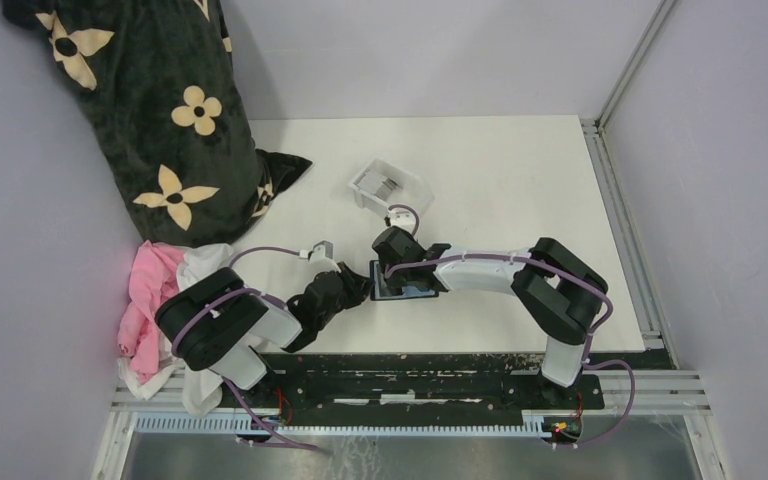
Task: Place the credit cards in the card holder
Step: Insert the credit card into the card holder.
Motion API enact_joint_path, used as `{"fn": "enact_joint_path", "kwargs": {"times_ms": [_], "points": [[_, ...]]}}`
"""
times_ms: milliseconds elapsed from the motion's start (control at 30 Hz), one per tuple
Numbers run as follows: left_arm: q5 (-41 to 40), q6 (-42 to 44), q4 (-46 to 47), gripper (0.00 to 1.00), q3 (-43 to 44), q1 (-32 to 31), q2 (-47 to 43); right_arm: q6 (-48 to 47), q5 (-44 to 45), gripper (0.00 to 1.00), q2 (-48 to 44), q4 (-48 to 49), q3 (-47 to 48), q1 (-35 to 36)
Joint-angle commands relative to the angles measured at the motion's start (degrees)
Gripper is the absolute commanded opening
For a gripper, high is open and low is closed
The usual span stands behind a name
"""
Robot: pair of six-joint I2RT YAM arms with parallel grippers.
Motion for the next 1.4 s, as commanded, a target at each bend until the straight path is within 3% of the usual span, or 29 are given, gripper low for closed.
{"fn": "enact_joint_path", "kwargs": {"times_ms": [0, 767, 1067, 1367], "points": [[3.20, 0.40, -3.06, 0.21, 0.49, -1.77, 0.46, 0.71, -2.14, 0.53, -1.89, -2.10, -0.07, 2.35], [1.28, 1.87, -7.95, 0.20, 1.40, -1.77, -3.18, -3.37, 10.52, 0.55, -12.80, -10.01, -3.54, 2.20], [1.85, 1.87, -6.38, 0.20, 0.80, -1.80, -2.12, -1.49, 13.55, 0.68, -23.41, -11.05, -12.91, 1.63], [2.53, 1.50, -4.56, 0.19, 0.14, -1.78, -1.34, 2.45, 10.53, 0.74, -30.37, -7.83, -22.31, 0.15]]}}
